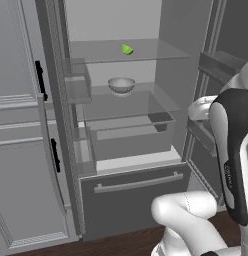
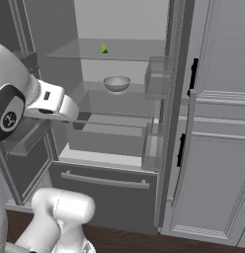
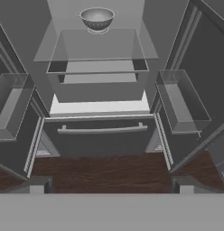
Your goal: Grab a lemon wedge from the fridge and one ice cube from the ice bowl, and put them in the glass of lemonade.
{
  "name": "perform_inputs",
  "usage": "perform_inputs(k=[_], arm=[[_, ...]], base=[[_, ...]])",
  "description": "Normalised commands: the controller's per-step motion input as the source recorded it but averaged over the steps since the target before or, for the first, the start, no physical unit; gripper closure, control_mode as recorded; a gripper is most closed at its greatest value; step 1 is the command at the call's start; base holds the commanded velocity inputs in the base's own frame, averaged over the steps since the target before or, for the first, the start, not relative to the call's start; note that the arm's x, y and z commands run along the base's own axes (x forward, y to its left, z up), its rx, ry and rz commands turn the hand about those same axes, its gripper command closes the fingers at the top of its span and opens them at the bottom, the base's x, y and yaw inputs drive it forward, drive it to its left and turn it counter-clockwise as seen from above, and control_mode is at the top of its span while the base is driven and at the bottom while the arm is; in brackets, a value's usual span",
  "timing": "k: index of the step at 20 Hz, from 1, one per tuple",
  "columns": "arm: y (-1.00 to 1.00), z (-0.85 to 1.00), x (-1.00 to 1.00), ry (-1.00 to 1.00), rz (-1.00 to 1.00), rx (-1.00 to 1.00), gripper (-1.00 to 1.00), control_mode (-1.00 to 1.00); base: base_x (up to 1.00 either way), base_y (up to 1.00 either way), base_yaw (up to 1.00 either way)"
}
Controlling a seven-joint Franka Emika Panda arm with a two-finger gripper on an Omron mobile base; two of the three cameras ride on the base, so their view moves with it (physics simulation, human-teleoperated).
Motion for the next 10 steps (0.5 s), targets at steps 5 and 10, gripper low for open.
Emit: perform_inputs(k=[5, 10], arm=[[0.0, 0.0, -0.03, -0.01, 0.0, 0.0, -1.0, -1.0], [0.0, 0.02, -0.23, -0.22, 0.02, 0.0, -1.0, -1.0]], base=[[0.0, 0.0, 0.0], [0.0, 0.0, 0.0]])
